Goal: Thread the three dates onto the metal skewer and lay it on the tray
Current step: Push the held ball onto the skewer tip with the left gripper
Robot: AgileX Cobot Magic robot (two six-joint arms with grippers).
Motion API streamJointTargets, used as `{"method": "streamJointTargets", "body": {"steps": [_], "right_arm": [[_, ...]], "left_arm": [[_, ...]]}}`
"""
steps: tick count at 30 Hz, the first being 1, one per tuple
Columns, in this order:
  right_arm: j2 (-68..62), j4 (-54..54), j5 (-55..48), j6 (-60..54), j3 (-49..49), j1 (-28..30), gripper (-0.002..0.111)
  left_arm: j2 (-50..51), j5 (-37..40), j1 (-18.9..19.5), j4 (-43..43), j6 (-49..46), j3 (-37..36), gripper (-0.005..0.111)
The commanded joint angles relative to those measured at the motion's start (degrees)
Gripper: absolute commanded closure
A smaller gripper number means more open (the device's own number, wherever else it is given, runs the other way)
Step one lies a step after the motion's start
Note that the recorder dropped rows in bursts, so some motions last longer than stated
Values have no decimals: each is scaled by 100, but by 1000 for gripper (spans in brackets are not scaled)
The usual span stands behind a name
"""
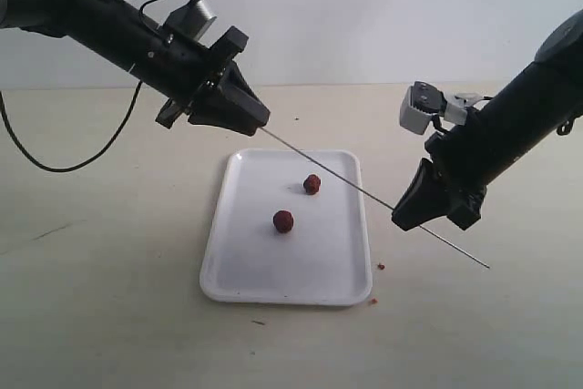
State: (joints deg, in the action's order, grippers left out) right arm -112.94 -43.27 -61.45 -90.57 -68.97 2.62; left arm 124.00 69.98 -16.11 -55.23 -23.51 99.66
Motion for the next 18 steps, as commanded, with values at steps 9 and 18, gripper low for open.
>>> {"method": "streamJointTargets", "body": {"steps": [9,18], "right_arm": [[23,23,183,112,8,10,108],[23,23,224,113,8,10,108]], "left_arm": [[-42,-2,199,-246,-49,-17,81],[-66,-2,229,-260,-49,-17,81]]}}
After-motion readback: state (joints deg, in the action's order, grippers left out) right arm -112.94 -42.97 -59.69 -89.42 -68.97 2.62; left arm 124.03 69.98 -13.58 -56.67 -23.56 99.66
